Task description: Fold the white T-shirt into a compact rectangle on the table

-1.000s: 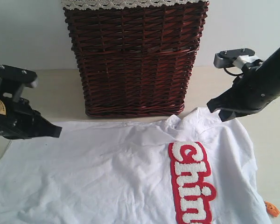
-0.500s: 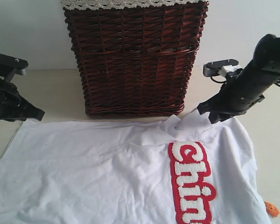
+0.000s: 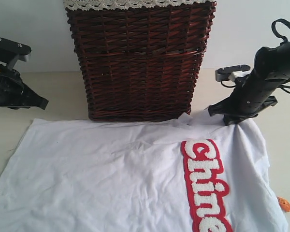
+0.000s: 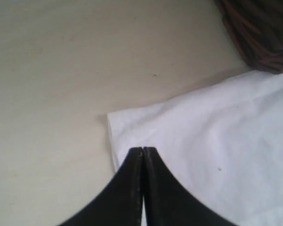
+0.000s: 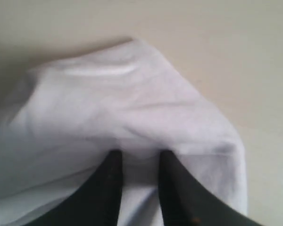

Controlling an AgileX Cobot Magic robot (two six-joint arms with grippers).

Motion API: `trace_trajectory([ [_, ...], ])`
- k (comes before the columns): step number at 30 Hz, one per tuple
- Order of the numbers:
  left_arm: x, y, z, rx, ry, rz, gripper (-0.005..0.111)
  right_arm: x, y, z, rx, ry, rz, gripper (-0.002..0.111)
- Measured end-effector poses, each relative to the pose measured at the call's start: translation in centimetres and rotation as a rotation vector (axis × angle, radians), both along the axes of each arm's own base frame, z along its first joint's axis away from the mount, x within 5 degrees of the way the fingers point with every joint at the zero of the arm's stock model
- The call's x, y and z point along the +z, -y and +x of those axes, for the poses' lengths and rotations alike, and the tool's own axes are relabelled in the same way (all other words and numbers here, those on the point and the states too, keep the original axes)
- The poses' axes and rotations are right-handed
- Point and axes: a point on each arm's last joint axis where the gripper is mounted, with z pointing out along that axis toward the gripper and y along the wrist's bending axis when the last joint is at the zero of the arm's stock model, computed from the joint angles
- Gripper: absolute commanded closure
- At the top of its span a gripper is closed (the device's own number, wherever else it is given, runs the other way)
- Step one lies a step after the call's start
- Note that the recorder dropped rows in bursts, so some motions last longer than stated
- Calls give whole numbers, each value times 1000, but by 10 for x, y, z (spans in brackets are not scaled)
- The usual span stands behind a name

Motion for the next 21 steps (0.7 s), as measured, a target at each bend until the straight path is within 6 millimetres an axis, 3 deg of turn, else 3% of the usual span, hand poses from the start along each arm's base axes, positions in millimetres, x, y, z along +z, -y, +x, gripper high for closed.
trace_trajectory([
  [7,10,1,7,-15,40,3,107,3,24,17,-48,39,-18,80],
  [13,12,1,9,-18,51,4,107,15,25,31,-44,80,-14,80],
  [21,12,1,9,-24,51,8,107,33,24,31,-35,39,-12,80],
])
